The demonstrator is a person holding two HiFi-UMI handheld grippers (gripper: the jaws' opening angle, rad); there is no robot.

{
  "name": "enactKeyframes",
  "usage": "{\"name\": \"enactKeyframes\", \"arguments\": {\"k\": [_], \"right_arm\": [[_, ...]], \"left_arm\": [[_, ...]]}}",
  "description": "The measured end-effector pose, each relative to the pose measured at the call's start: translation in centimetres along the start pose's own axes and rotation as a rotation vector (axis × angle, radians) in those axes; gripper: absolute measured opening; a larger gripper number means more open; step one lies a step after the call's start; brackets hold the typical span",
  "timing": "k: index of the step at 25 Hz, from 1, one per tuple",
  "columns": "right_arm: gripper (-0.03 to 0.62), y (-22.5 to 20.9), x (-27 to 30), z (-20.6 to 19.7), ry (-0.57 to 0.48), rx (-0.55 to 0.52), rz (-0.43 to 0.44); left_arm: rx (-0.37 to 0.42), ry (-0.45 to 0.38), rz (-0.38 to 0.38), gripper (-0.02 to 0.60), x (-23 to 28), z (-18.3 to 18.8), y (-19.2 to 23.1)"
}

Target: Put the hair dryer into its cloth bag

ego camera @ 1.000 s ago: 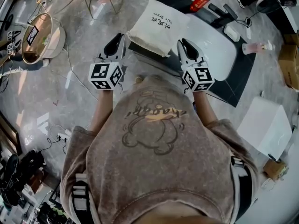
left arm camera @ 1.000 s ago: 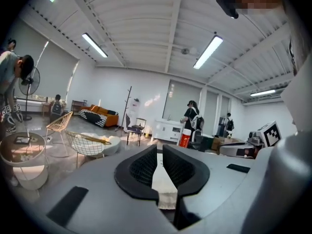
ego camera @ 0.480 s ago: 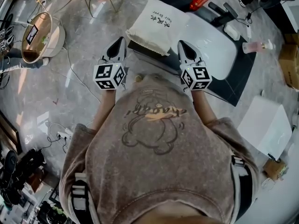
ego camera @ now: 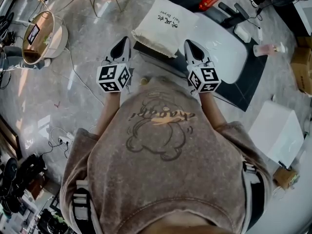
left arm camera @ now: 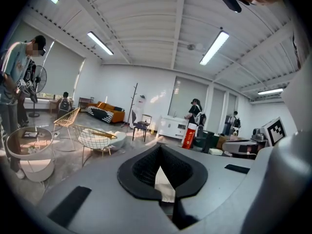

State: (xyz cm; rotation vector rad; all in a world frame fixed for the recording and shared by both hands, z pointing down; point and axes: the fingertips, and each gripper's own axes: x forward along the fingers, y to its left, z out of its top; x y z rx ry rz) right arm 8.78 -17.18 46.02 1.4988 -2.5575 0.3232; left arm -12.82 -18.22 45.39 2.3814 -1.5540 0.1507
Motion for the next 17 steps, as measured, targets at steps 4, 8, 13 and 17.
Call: {"name": "enactKeyframes", "arguments": {"k": [4,8,13,17], "right_arm": [[-0.005,0.31,0.23,0.11,0.011,-0.014,0.012],[-0.005,0.39,0.29,-0.12,0.023,-0.019,0.023],[-0.005,0.51,0.54,-0.31,0.031,-0.019,0.034],[-0.005,0.51,0.78,-0.32,0.033,-0.024,0.044]], "left_arm": [[0.01,0.005,0.006,0.018,0.04,0.19,-0.05],[0.004,0.005,0.017,0.018,0.11,0.27,0.04],[0.004,0.003,0.034,0.018,0.11,0.39,0.39],[-0.003,0.005,0.042,0.018,0.32,0.27,0.54]]}}
